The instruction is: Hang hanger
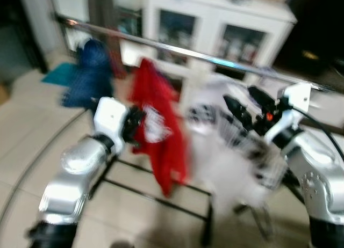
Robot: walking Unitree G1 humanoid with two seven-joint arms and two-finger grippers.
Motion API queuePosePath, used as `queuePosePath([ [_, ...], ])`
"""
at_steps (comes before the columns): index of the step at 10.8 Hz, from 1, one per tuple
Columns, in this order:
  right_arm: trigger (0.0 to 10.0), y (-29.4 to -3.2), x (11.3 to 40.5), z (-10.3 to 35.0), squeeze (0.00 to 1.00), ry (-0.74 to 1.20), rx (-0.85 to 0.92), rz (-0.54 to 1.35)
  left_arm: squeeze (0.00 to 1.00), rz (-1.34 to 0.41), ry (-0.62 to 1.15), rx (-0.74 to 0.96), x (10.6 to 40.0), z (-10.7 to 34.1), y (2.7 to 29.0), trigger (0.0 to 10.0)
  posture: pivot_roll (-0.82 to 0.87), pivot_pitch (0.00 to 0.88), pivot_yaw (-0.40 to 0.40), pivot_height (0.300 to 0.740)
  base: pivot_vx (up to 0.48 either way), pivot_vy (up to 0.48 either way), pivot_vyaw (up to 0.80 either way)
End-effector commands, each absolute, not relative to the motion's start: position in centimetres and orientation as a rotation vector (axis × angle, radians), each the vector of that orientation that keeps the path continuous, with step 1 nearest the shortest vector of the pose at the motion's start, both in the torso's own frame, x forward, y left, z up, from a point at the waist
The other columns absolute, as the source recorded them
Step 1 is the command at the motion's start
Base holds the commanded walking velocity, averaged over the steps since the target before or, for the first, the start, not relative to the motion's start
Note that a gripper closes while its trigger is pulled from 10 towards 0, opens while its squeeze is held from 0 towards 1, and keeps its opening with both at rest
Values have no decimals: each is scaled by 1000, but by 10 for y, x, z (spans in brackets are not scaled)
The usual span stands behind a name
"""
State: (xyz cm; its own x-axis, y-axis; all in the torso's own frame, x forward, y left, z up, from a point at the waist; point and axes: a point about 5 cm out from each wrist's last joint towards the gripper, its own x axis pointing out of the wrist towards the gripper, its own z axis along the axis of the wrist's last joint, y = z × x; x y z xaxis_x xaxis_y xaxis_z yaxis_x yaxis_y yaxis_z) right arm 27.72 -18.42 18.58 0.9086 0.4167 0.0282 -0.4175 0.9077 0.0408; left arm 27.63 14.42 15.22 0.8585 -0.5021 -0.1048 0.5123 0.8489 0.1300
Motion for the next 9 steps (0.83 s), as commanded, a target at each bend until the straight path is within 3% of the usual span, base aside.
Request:
queuePosePath([
  [1,10000,-184,281,191,1000,-26,35,411,16,-528,44,173,278,160,148,10000,66,0,-65,740,0,0,0],
  [4,10000,-187,320,176,1000,161,74,249,0,-617,48,182,277,160,145,10000,56,0,-45,740,0,0,0],
  [6,10000,-176,345,177,1000,150,95,280,0,-623,50,179,279,162,145,10000,58,0,-42,740,0,0,0],
  [9,10000,-170,343,185,1000,75,100,266,0,-519,33,159,281,160,152,10000,86,0,-73,740,0,0,0],
])
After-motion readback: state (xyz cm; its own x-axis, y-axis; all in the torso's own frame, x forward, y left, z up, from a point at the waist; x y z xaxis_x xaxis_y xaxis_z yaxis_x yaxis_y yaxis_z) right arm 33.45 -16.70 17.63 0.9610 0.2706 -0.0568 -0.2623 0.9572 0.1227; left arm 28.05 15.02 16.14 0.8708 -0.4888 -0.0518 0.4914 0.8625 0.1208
